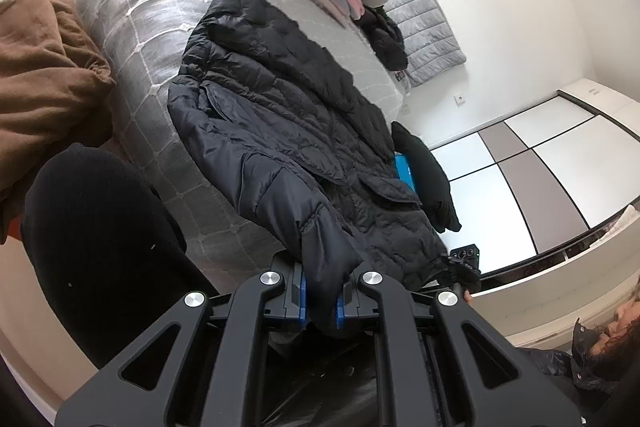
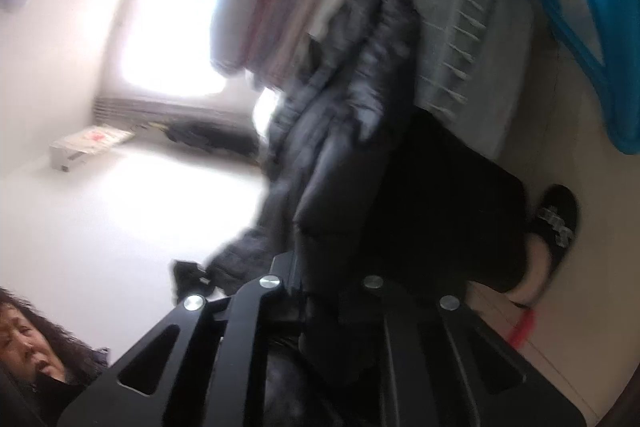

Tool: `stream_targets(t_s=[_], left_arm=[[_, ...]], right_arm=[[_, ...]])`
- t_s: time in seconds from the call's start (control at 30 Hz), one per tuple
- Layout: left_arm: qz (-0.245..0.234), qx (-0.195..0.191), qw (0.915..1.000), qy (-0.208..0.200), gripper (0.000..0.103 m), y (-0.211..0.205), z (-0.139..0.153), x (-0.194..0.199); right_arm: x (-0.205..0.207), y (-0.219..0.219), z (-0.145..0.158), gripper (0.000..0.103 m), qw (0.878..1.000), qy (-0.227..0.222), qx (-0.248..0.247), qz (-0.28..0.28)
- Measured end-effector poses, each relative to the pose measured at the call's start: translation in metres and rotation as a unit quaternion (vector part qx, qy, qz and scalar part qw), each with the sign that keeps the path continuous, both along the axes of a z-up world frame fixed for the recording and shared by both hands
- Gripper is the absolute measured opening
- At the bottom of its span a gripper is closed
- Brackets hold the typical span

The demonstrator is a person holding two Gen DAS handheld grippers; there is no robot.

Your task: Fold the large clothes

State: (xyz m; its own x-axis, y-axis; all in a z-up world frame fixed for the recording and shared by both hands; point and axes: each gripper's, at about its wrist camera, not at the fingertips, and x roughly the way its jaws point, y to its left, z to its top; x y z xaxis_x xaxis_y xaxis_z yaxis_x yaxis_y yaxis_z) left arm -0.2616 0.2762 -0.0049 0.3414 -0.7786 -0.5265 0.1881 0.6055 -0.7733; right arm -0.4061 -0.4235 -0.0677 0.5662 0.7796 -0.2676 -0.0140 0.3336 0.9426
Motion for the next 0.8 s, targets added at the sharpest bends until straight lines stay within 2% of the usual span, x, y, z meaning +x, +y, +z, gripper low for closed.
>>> stream_targets(t_s=[0.17, 0.33, 0.43, 0.6, 0.7, 0.8], left_arm=[[-0.01, -0.008, 0.9987, -0.049, 0.007, -0.002, 0.03, -0.02], [0.005, -0.024, 0.996, -0.086, 0.007, 0.009, 0.061, -0.035], [0.016, -0.025, 0.996, -0.084, 0.007, 0.017, 0.063, -0.033], [0.045, -0.049, 0.9969, -0.041, 0.009, 0.027, 0.036, -0.009], [0.058, -0.062, 0.9958, -0.035, 0.009, 0.028, 0.033, 0.015], [0.067, -0.072, 0.9941, -0.045, 0.009, 0.024, 0.044, 0.047]], right_arm=[[-0.007, 0.013, 0.043, 0.01, 0.996, -0.081, 0.045, -0.005], [-0.025, -0.002, 0.069, 0.009, 0.981, -0.162, 0.106, -0.027], [-0.023, -0.018, 0.057, 0.009, 0.978, -0.159, 0.128, -0.051], [-0.009, -0.029, 0.032, 0.009, 0.972, -0.146, 0.169, -0.071], [0.012, -0.031, 0.042, 0.009, 0.972, -0.151, 0.168, -0.069], [0.053, -0.035, 0.064, 0.009, 0.972, -0.158, 0.161, -0.068]])
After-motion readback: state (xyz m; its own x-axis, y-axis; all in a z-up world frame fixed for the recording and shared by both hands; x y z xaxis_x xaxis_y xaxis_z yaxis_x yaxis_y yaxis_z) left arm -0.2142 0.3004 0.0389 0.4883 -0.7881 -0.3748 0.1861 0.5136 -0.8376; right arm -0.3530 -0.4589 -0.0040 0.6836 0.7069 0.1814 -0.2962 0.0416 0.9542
